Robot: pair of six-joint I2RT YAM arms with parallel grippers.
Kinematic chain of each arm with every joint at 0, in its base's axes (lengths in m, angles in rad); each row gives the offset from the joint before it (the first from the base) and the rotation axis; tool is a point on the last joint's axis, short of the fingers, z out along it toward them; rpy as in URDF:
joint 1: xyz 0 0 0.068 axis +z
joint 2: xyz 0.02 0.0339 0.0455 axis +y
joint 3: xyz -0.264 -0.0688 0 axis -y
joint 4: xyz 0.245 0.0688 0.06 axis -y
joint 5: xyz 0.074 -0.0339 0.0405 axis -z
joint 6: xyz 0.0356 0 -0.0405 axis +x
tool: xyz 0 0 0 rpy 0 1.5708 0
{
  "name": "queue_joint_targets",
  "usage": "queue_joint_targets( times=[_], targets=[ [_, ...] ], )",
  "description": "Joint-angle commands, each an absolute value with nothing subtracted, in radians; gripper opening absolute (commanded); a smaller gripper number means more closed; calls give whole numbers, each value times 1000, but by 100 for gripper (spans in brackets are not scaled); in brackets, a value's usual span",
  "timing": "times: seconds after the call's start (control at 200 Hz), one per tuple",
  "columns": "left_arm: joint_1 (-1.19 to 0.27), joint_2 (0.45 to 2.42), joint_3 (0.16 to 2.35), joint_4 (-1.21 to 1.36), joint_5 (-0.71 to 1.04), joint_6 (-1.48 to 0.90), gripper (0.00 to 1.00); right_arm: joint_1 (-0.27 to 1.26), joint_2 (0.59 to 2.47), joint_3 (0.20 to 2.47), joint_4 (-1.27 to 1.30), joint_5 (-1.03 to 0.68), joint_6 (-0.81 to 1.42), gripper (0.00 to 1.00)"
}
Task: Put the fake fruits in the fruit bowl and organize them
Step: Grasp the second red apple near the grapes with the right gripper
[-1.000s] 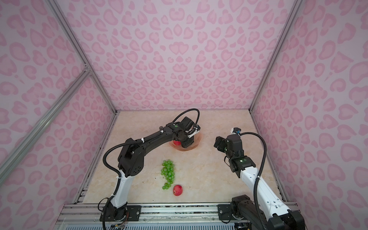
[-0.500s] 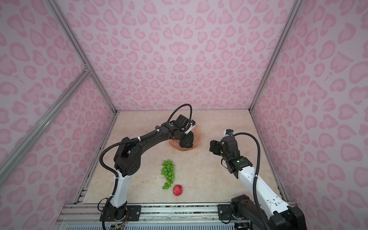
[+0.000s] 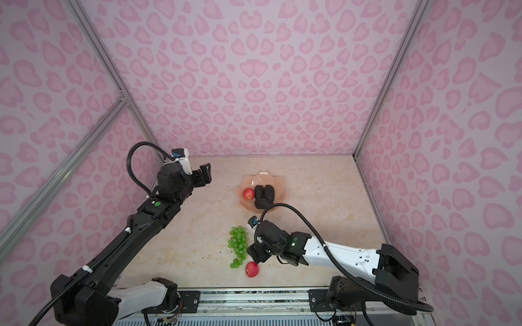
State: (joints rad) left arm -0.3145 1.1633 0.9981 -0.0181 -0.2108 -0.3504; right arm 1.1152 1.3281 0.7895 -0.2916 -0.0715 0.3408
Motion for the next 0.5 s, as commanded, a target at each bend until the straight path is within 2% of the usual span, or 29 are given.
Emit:
queue_joint_targets(
  times=[0.0, 0.21, 0.495],
  targets=[
    [-267, 1093, 917, -56, -221, -433, 87, 1185, 1404, 824, -351, -88, 299, 82],
    [-229, 1008, 864, -100, -215, -434, 87, 1229, 1500, 834, -333, -93, 344, 77],
    [-219, 1010, 852, -106, -181, -430, 87, 1232, 1547, 823, -349, -43, 394, 67]
  ],
)
